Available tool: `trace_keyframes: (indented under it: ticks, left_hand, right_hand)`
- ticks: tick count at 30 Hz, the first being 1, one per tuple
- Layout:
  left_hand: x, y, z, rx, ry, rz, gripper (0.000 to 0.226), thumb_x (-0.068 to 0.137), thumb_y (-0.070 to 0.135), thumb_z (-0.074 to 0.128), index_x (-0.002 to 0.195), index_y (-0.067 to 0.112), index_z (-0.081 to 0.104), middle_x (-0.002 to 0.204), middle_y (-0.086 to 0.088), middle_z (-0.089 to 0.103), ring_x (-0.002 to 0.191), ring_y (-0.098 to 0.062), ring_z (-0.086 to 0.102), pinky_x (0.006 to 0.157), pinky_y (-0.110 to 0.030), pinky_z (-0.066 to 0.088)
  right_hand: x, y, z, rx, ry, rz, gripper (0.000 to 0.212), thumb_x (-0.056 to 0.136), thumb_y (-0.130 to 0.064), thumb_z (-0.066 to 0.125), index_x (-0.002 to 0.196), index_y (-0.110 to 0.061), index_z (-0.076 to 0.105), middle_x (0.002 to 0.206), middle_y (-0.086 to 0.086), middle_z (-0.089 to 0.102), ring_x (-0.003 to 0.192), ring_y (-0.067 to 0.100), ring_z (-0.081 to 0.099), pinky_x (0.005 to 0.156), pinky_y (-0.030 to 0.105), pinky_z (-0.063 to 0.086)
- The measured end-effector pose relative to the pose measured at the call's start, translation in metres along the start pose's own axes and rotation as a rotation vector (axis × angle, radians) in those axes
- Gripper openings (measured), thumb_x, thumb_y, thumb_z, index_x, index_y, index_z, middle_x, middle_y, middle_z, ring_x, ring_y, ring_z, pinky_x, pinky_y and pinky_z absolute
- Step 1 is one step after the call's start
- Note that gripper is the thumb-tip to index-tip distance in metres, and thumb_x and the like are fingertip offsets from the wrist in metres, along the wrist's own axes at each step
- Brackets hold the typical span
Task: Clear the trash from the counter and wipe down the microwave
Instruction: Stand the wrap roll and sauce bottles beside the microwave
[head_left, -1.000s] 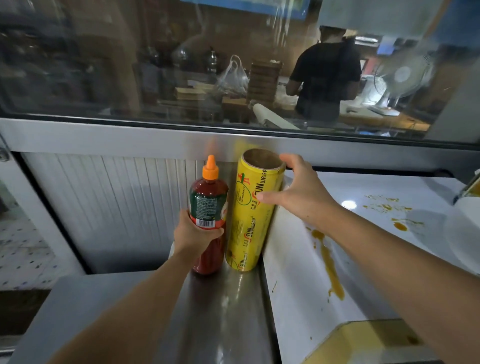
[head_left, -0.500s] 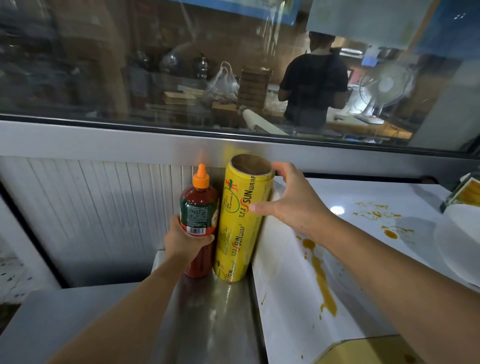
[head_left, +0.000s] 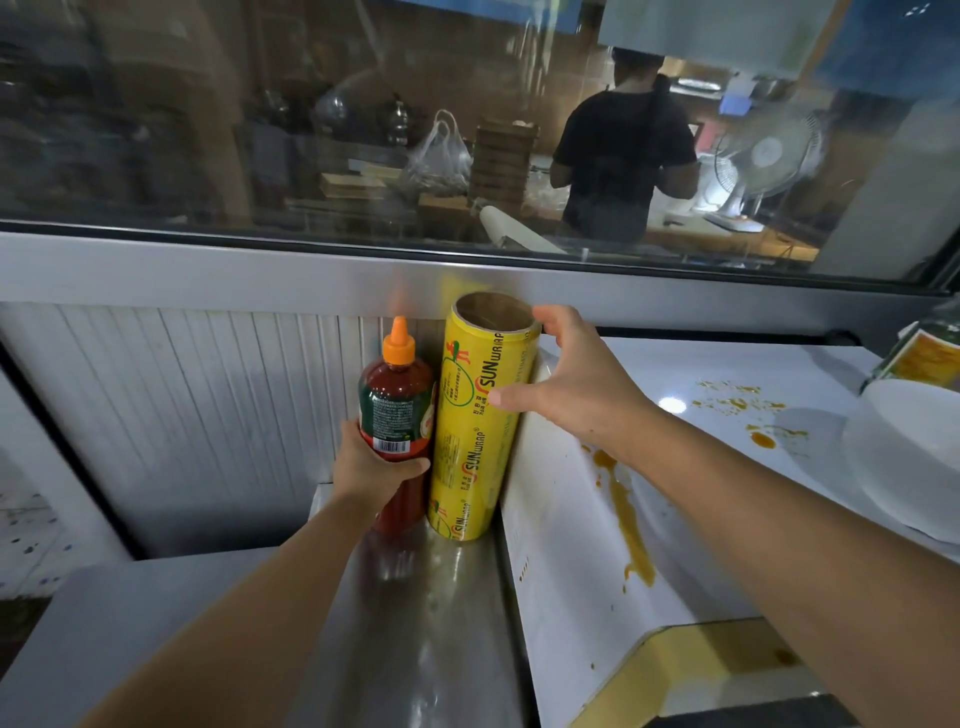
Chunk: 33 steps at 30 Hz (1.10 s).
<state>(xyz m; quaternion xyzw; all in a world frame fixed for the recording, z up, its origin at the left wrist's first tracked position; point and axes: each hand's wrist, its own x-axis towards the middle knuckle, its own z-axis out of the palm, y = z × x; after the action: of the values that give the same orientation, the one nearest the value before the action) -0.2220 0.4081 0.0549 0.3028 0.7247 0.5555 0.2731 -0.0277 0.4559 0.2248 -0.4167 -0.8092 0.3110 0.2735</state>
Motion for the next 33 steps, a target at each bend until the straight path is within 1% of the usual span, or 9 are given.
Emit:
trace_keyframes:
  ticks: [4, 7, 12, 17, 21, 24, 28, 30, 33]
  left_hand:
    - [-0.013, 0.008, -0.009, 0.002, -0.044, -0.035, 0.103, 0.055, 0.009, 0.089, 0.138, 0.015, 0.028, 0.129, -0.005, 0.051, 0.12, -0.025, 0.05, 0.101, -0.046, 0.044]
    - [-0.028, 0.028, -0.022, 0.133, -0.001, -0.044, 0.117, 0.057, 0.023, 0.09, 0.147, 0.015, 0.015, 0.145, -0.009, 0.038, 0.134, -0.031, 0.037, 0.109, -0.052, 0.034]
    - [-0.061, 0.074, -0.049, 0.262, 0.027, -0.022, 0.112, 0.062, 0.033, 0.087, 0.148, 0.014, 0.017, 0.151, -0.01, 0.03, 0.139, -0.031, 0.028, 0.113, -0.051, 0.027]
    - [-0.095, 0.111, -0.064, 0.295, -0.011, 0.057, 0.103, 0.062, 0.034, 0.087, 0.144, 0.015, 0.027, 0.144, -0.008, 0.039, 0.134, -0.027, 0.035, 0.109, -0.044, 0.034]
    - [-0.119, 0.144, -0.061, 0.281, -0.06, 0.135, 0.091, 0.058, 0.032, 0.089, 0.134, 0.017, 0.04, 0.122, 0.01, 0.048, 0.119, -0.02, 0.05, 0.103, -0.036, 0.042]
    - [-0.135, 0.166, -0.046, 0.305, -0.09, 0.21, 0.091, 0.057, 0.035, 0.088, 0.134, 0.018, 0.042, 0.132, 0.002, 0.053, 0.12, -0.021, 0.051, 0.102, -0.039, 0.044]
    - [-0.157, 0.198, -0.016, 0.294, -0.165, 0.274, 0.083, 0.069, 0.027, 0.083, 0.138, 0.019, 0.037, 0.136, 0.002, 0.045, 0.116, -0.017, 0.048, 0.081, -0.02, 0.043]
    - [-0.167, 0.213, 0.0, 0.283, -0.197, 0.304, 0.086, 0.071, 0.029, 0.082, 0.141, 0.019, 0.033, 0.142, 0.001, 0.042, 0.125, -0.019, 0.044, 0.088, -0.023, 0.04]
    - [-0.18, 0.233, 0.027, 0.287, -0.253, 0.321, 0.087, 0.071, 0.032, 0.081, 0.142, 0.019, 0.032, 0.144, -0.001, 0.041, 0.129, -0.019, 0.042, 0.089, -0.023, 0.038]
  right_hand:
    - [-0.011, -0.006, -0.004, 0.003, -0.004, 0.015, 0.093, 0.064, -0.032, 0.084, 0.14, -0.026, 0.031, 0.143, -0.005, 0.034, 0.133, 0.013, 0.03, 0.101, 0.03, 0.033]
    - [-0.023, -0.013, -0.011, 0.003, -0.006, 0.034, 0.094, 0.064, -0.032, 0.084, 0.14, -0.026, 0.03, 0.144, -0.003, 0.033, 0.134, 0.014, 0.029, 0.101, 0.03, 0.033]
    - [-0.051, -0.032, -0.029, 0.007, 0.005, 0.064, 0.092, 0.065, -0.028, 0.084, 0.14, -0.025, 0.031, 0.145, 0.001, 0.032, 0.135, 0.017, 0.028, 0.108, 0.036, 0.032]
    - [-0.077, -0.049, -0.053, 0.003, 0.045, 0.09, 0.094, 0.065, -0.031, 0.084, 0.142, -0.021, 0.03, 0.147, 0.003, 0.031, 0.136, 0.02, 0.029, 0.109, 0.038, 0.033]
    - [-0.095, -0.058, -0.077, 0.023, 0.081, 0.085, 0.091, 0.069, -0.03, 0.082, 0.142, -0.023, 0.028, 0.147, 0.001, 0.031, 0.136, 0.019, 0.03, 0.105, 0.033, 0.031]
    - [-0.105, -0.058, -0.1, 0.042, 0.114, 0.086, 0.09, 0.07, -0.03, 0.081, 0.143, -0.024, 0.027, 0.147, 0.0, 0.031, 0.136, 0.019, 0.029, 0.103, 0.031, 0.032]
    - [-0.117, -0.053, -0.132, 0.073, 0.171, 0.1, 0.088, 0.071, -0.031, 0.08, 0.142, -0.027, 0.029, 0.146, 0.0, 0.031, 0.134, 0.019, 0.033, 0.104, 0.035, 0.038]
    - [-0.122, -0.049, -0.147, 0.091, 0.193, 0.116, 0.087, 0.071, -0.031, 0.08, 0.141, -0.028, 0.029, 0.146, -0.003, 0.03, 0.133, 0.019, 0.033, 0.102, 0.039, 0.042]
    - [-0.128, -0.037, -0.171, 0.099, 0.241, 0.119, 0.087, 0.07, -0.031, 0.081, 0.141, -0.028, 0.03, 0.147, -0.002, 0.032, 0.134, 0.018, 0.034, 0.101, 0.033, 0.041]
